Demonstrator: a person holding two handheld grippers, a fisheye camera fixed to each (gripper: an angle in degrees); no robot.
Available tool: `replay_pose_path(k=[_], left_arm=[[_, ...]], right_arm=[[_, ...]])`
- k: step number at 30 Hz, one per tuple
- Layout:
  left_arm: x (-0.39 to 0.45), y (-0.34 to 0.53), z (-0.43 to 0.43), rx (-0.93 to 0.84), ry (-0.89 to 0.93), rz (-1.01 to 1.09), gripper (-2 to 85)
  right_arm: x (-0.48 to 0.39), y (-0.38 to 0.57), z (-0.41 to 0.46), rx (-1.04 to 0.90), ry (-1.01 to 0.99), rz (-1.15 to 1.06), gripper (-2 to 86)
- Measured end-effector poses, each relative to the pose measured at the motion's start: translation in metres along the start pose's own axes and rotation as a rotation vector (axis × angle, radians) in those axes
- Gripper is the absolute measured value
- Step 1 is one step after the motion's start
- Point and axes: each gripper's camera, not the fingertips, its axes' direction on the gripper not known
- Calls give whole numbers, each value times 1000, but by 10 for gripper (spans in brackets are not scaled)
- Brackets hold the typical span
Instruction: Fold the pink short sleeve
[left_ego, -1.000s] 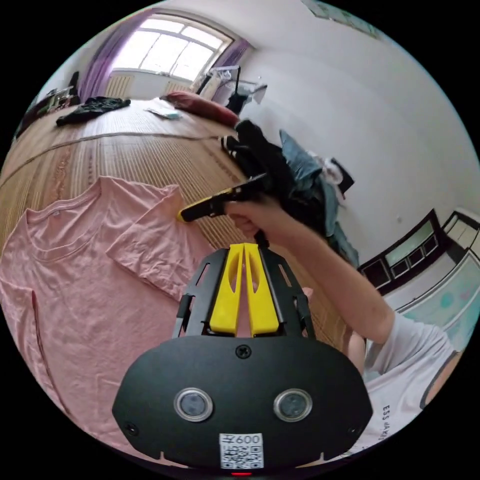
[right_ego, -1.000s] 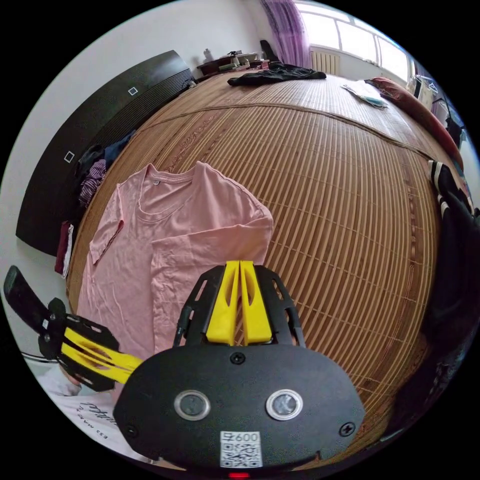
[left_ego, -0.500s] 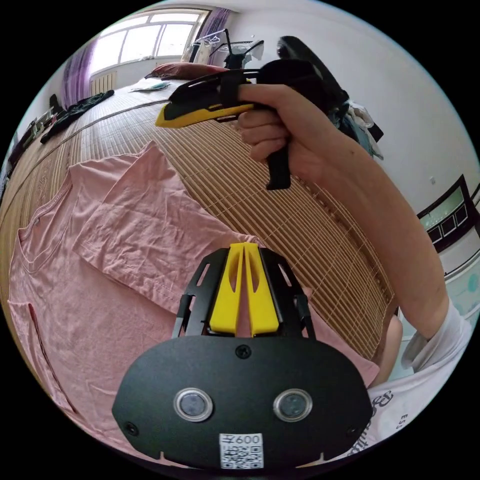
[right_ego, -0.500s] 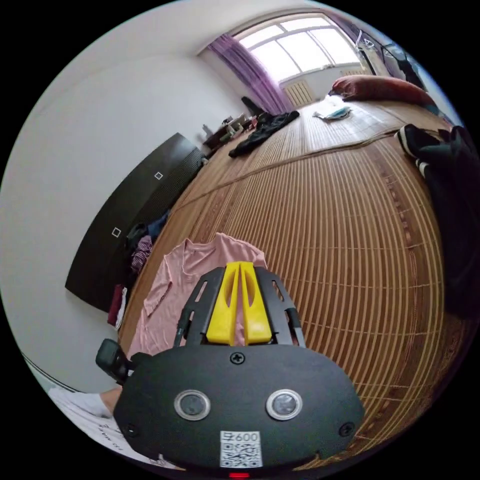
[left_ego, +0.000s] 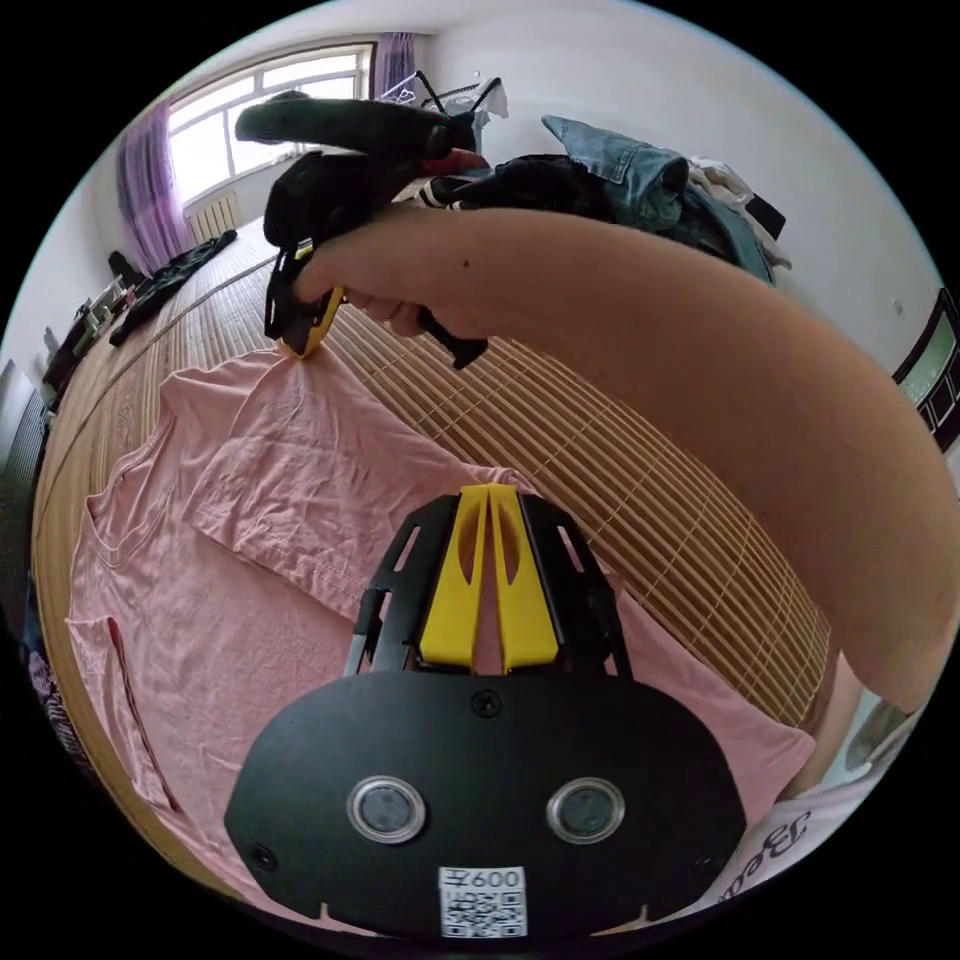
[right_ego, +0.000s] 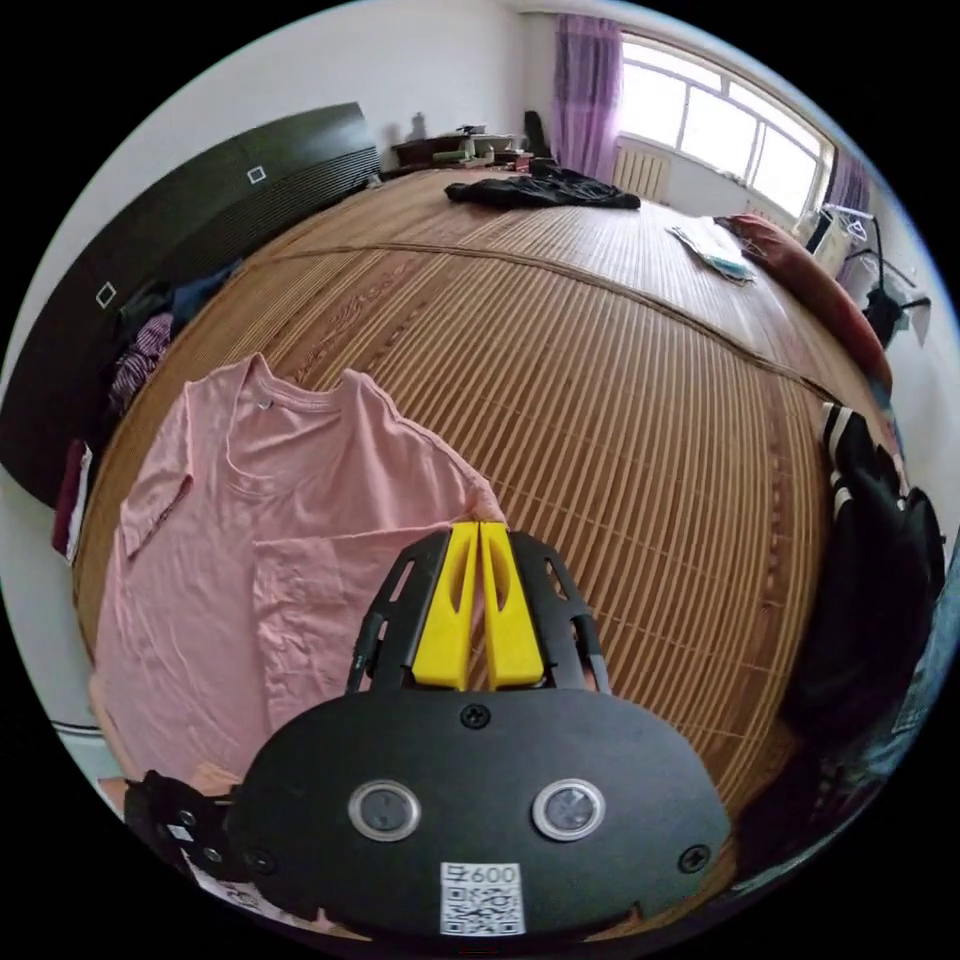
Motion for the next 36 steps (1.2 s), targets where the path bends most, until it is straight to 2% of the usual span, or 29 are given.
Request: replay_pose_path(k=[2,6,8,10,13,15,16,19,20,24,26,31,36], left_arm=[[-4,-12,-2,1,29,-15,4],[-1,-32,-8,6,26,-10,4],[8,-48,-15,15,-14,17,4],[3,-59,-31,45,31,-14,3],[-28,-75,-89,264,199,-115,3],[-54,-101,-113,340,216,-176,4],[-72,-130,-116,320,218,-186,3],[-111,-212,-85,144,214,-176,3],[-121,-240,-72,100,184,-164,3],[-132,-306,-35,-21,91,-115,4],[-143,-329,-9,-114,62,-203,4],[-160,-360,-13,-62,146,-345,7],[-144,-399,-20,-51,71,-295,8]], right_arm=[[13,18,-46,129,-106,36,-9],[17,65,-100,186,-145,-4,-9],[11,114,-105,64,-175,-58,-9],[7,151,-94,-19,-116,-71,-9],[5,193,-78,-35,-46,-121,-9],[10,189,-74,-76,-110,-150,-9],[15,183,-76,-113,-162,-128,-9],[14,191,-88,-34,-305,-164,-9],[8,195,-83,-73,-334,-201,-9],[-4,204,-66,-141,-275,-305,-9],[8,215,-64,-105,-346,-312,-9],[24,226,-73,-122,-362,-297,-9],[20,229,-77,-144,-329,-301,-9]])
